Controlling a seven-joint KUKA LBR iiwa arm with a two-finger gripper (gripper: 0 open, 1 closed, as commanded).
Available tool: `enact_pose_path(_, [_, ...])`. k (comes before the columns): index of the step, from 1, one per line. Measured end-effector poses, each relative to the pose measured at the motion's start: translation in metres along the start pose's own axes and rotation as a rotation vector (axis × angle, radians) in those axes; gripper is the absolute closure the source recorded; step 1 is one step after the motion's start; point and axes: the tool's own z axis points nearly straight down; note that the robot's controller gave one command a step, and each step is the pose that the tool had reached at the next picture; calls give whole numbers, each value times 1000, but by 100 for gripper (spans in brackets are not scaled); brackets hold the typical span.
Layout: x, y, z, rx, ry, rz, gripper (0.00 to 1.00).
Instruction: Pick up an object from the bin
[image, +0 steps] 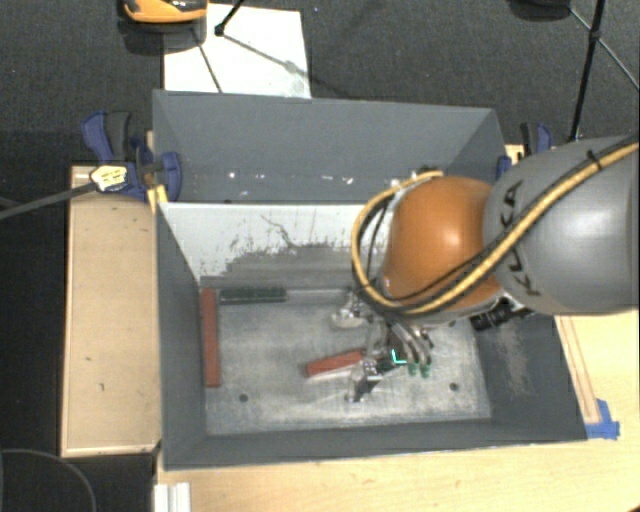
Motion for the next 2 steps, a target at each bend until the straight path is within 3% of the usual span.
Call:
enact_pose_path(1, [-2, 0, -4, -1, -8, 3, 0])
enact_pose_path(2, [-17, -16, 88, -3, -12, 125, 100])
